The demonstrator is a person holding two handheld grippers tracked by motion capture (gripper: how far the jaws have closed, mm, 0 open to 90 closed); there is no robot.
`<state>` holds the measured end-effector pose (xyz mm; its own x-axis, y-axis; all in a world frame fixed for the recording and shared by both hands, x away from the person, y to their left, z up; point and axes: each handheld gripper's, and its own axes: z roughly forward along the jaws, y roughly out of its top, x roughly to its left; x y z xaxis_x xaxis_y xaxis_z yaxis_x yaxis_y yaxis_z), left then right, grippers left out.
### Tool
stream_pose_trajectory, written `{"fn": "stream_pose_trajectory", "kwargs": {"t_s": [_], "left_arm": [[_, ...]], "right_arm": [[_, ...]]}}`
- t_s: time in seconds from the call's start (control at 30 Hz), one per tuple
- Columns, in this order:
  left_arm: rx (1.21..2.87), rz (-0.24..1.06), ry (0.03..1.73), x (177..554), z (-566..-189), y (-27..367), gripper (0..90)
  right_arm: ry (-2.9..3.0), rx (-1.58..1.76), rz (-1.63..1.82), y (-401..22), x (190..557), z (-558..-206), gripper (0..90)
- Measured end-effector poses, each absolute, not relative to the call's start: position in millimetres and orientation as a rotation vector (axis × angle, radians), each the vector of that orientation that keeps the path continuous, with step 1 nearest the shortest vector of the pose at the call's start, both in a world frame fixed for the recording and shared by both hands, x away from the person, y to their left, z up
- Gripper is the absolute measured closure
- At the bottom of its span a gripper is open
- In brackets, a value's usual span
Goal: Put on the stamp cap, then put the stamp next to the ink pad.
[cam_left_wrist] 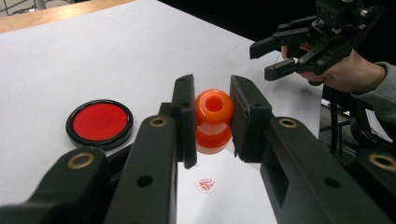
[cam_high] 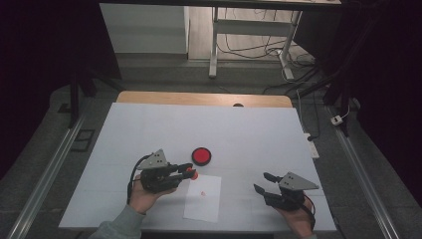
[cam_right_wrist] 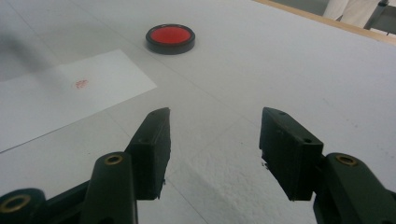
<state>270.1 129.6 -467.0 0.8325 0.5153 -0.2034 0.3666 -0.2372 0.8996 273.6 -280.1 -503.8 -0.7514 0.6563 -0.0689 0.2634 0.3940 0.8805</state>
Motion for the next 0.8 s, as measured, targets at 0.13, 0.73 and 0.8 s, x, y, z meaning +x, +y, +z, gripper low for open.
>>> {"fn": "stream_pose_trajectory", "kwargs": {"t_s": [0.13, 0.73, 0.8], "left_arm": [[1.856, 0.161, 0.669, 271, -466, 127, 73.1], [1.873, 0.207, 0.712, 279, -470, 132, 73.1], [1.876, 0.212, 0.722, 281, -471, 133, 73.1]], "right_arm": [[2.248, 0.802, 1.311, -281, 275, -505, 43.2], [2.251, 0.799, 1.307, -280, 277, -505, 43.3], [2.247, 0.802, 1.315, -280, 277, -506, 43.3]]}}
